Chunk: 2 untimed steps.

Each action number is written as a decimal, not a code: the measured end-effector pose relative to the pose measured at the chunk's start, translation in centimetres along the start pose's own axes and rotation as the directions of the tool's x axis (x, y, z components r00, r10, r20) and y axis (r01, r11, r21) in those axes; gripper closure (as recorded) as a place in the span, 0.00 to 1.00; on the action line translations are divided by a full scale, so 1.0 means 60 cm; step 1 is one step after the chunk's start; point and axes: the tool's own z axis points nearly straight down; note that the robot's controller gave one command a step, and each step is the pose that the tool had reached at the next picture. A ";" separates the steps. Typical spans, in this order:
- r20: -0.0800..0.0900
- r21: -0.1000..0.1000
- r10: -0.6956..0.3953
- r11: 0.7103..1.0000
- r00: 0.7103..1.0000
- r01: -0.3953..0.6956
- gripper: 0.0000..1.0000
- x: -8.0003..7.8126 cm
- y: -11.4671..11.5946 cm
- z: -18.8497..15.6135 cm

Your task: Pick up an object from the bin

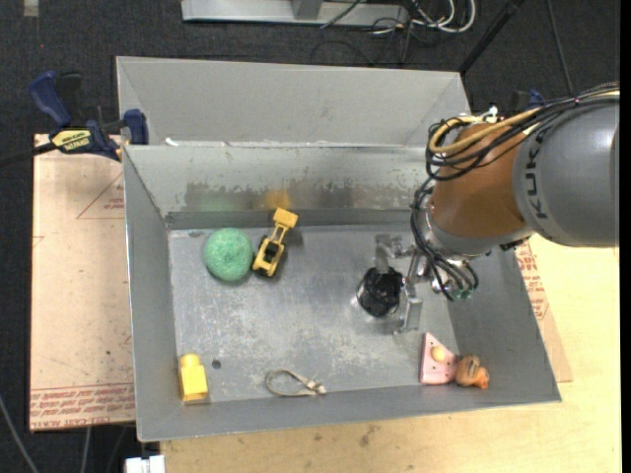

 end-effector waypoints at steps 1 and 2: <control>-0.009 0.000 0.020 1.000 1.000 -0.020 0.00 -0.049 0.010 0.011; -0.003 0.000 0.099 0.995 0.995 -0.099 1.00 0.007 -0.002 0.019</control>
Offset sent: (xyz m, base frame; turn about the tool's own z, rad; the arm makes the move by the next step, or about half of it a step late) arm -0.0061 -0.0023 -0.0131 0.1010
